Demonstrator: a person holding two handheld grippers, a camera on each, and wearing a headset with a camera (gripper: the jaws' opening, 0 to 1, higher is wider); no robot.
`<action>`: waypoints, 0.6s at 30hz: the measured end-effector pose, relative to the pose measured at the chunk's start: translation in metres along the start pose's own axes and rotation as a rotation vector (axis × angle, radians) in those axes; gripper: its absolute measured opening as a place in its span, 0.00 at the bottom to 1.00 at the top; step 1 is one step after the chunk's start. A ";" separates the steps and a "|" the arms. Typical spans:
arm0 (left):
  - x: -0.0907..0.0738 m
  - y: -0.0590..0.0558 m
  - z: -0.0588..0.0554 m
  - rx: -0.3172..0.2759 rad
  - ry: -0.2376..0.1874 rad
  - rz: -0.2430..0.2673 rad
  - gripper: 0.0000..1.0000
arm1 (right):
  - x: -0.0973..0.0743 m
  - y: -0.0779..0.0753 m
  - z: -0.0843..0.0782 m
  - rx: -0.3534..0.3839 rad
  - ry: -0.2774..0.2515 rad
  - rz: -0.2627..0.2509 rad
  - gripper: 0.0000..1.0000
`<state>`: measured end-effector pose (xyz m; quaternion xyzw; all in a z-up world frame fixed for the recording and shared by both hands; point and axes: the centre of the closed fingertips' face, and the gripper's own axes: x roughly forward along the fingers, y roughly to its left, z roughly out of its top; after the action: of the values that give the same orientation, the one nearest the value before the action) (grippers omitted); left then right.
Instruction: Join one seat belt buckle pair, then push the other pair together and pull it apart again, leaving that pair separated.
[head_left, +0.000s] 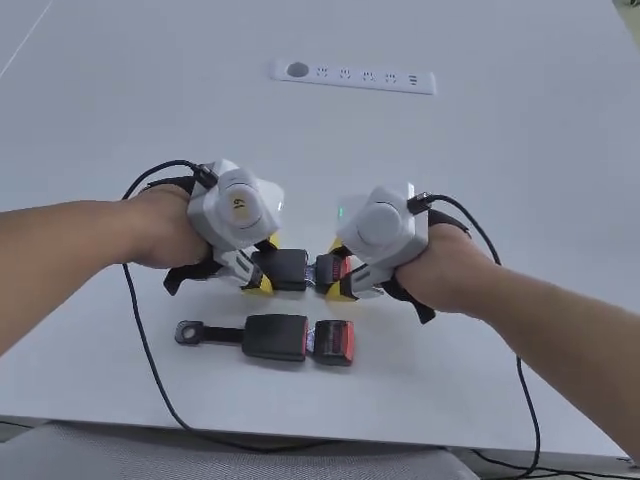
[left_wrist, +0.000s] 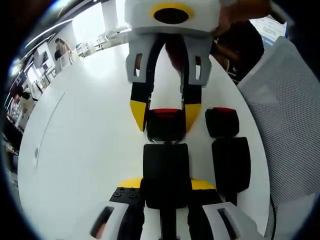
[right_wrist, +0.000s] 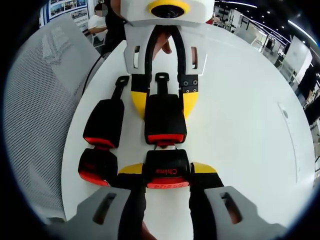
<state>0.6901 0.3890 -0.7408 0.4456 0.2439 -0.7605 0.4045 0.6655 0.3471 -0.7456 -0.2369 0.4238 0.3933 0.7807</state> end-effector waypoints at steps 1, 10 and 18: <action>0.000 0.000 0.000 0.000 0.000 0.000 0.32 | 0.000 0.000 0.000 0.001 0.000 0.000 0.31; 0.001 0.000 -0.001 -0.005 -0.006 0.006 0.32 | 0.002 0.001 0.002 0.013 0.023 -0.003 0.31; 0.001 -0.001 -0.001 -0.008 0.000 0.007 0.32 | 0.002 0.002 0.001 0.020 0.026 0.006 0.31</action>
<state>0.6900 0.3899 -0.7419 0.4449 0.2454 -0.7581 0.4088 0.6656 0.3499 -0.7470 -0.2330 0.4385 0.3883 0.7763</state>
